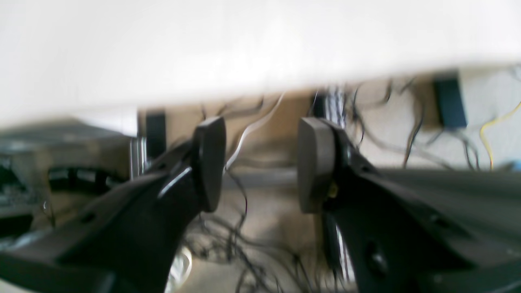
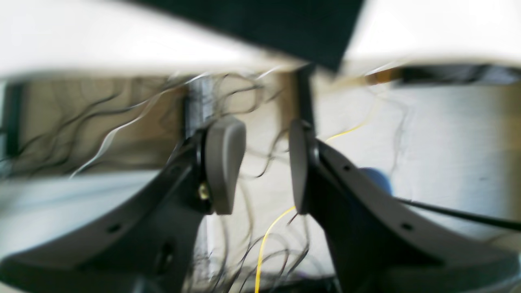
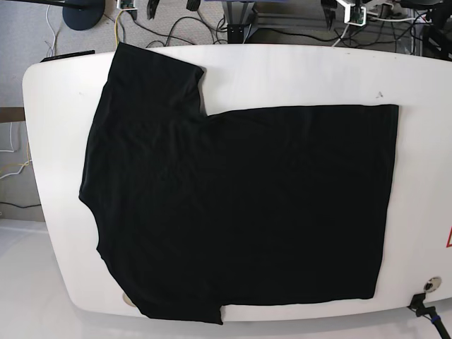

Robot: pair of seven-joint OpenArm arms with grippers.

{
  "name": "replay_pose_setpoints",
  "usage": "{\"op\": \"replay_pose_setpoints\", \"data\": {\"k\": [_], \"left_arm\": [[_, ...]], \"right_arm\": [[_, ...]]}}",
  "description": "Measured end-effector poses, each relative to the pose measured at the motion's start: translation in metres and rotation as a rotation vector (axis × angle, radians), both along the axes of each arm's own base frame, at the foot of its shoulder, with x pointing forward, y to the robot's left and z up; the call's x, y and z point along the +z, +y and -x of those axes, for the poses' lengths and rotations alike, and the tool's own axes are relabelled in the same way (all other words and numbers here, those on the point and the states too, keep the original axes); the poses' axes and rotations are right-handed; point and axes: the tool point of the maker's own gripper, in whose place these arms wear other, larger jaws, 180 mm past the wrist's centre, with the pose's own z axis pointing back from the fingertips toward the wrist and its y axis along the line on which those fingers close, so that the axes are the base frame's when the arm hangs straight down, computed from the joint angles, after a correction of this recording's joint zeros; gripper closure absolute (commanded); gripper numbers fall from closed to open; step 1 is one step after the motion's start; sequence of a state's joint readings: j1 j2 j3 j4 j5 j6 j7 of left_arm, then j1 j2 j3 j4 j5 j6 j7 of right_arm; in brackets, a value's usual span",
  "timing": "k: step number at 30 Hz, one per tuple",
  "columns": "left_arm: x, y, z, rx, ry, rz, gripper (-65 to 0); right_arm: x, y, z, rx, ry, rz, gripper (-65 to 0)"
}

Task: Fold the T-shirt properly
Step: 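Lower both grippers onto the shirt's shoulder corners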

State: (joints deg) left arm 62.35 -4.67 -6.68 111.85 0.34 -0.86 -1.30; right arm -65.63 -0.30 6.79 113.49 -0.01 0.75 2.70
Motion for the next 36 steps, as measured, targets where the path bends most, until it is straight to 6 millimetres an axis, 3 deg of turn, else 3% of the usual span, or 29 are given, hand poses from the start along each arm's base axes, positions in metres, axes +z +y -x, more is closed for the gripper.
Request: {"op": "replay_pose_setpoints", "data": {"k": [6,10,13,15,17,21,24,29,33,36], "left_arm": [[0.023,0.002,-0.058,0.001,-0.171,-0.007,-27.1],[0.033,0.011,-0.082,0.017,-0.237,-0.027,-27.1],[0.04,0.013,-0.098,0.033,-0.281,-0.014,-27.2],[0.039,0.018,-0.105,0.082,-0.276,0.049,-30.2],[0.036,0.031,-0.114,0.123,-0.241,0.091,-34.8],[0.046,0.057,-0.134,0.185,-0.251,0.149,-34.9],[0.049,0.057,-0.144,0.187,-0.236,0.219,-35.1],[0.052,0.057,-0.154,0.202,-0.231,0.274,-35.1],[0.052,0.055,-0.155,0.202,-0.231,0.283,-34.9],[0.052,0.056,-0.155,0.2,-0.231,0.28,-34.9]], "right_arm": [[0.012,-0.019,-0.052,-0.018,-0.141,0.043,-21.8],[0.02,-0.026,-0.076,-0.068,-0.214,0.009,-21.8],[0.012,-0.022,-0.091,-0.066,-0.186,-0.082,-21.8],[0.014,-0.027,-0.103,-0.105,-0.2,-0.147,-21.9],[0.014,-0.035,-0.105,-0.147,-0.194,-0.197,-25.4],[0.016,-0.056,-0.108,-0.217,-0.175,-0.289,-38.1],[0.022,-0.077,-0.112,-0.263,-0.172,-0.344,-37.7],[0.038,-0.096,-0.127,-0.314,-0.189,-0.49,-37.7],[0.041,-0.099,-0.136,-0.337,-0.16,-0.602,-37.6],[0.033,-0.098,-0.13,-0.332,-0.116,-0.648,-37.6]]}}
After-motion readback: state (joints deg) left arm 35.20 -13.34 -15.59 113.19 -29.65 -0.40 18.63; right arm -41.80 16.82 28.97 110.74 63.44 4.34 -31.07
